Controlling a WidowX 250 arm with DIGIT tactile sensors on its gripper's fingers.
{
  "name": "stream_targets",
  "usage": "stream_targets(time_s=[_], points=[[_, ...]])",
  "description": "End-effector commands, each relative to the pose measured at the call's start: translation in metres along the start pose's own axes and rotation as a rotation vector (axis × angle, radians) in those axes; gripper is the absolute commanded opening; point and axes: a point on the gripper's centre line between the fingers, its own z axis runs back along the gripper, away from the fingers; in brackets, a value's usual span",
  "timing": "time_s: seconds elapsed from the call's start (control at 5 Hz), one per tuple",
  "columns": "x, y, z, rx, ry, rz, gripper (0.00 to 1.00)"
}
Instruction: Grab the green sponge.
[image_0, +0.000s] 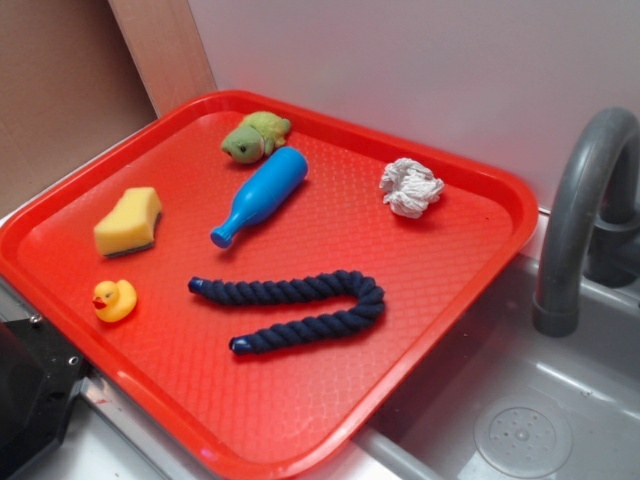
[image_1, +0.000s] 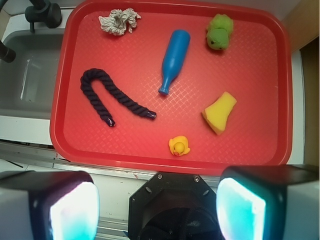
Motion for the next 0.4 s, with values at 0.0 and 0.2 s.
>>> stream_targets(time_s=[0.0, 0.2], points=[[0.0, 0.0, 0.0, 0.0, 0.0, 0.0, 1.0], [0.031, 0.012, -0.013, -0.114, -0.016, 0.265, 1.0]])
